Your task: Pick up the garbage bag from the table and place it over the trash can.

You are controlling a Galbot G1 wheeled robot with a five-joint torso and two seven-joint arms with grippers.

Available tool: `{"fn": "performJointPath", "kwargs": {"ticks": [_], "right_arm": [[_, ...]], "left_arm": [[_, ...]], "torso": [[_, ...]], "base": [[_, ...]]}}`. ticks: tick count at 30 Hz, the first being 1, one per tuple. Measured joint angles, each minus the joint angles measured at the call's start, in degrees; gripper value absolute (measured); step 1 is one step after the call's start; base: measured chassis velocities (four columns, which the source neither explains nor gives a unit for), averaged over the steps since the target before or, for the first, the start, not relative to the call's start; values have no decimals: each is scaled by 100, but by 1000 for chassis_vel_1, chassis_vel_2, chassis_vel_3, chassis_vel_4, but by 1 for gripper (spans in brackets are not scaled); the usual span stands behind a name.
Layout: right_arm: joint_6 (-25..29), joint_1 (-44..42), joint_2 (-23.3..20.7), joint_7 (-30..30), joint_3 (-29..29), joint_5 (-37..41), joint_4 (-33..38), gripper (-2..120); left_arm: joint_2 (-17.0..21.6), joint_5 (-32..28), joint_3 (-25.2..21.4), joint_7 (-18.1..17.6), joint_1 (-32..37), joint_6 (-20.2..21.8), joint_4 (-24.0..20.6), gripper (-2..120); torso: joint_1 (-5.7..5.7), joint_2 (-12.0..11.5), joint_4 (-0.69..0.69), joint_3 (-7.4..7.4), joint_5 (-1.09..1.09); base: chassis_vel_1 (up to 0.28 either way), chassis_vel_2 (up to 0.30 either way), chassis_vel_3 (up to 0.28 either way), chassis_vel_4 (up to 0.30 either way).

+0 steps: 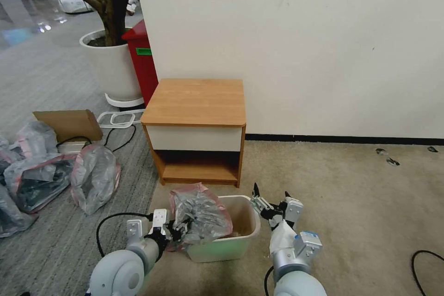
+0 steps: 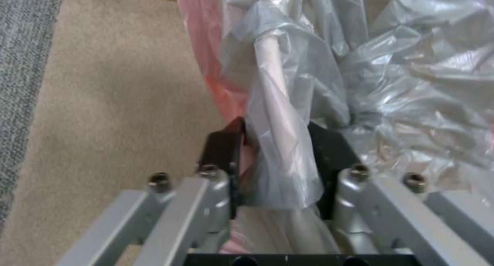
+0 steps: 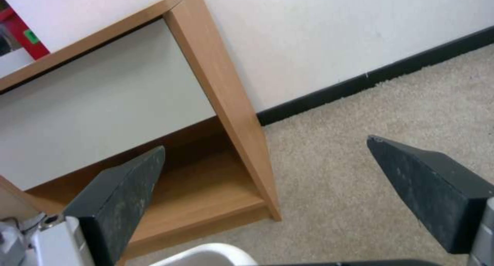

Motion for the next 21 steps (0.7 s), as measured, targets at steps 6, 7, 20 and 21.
{"fn": "performJointPath", "kwargs": {"ticks": [6, 7, 20, 21], "right_arm": [[16, -7, 31, -22, -25, -35, -20, 100], [19, -10, 33, -27, -29, -41, -22, 100], [174, -90, -140, -1044, -15, 16, 208, 100], [186, -127, -250, -1583, -14, 110, 312, 100]], "left_arm": [[-18, 190, 7, 4, -42, -14, 94, 5], [-23, 321, 15, 10, -40, -78, 119, 0], [-81, 1022, 52, 183, 206, -1248, 75, 0], [-57, 1195, 38, 325, 260, -1646, 74, 0]], "torso": [[0, 0, 0, 0, 3], [0, 0, 1, 0, 4], [0, 0, 0, 0, -3], [0, 0, 0, 0, -1]], "base": [[0, 0, 0, 0], [0, 0, 0, 0], [0, 0, 0, 0], [0, 0, 0, 0]]}}
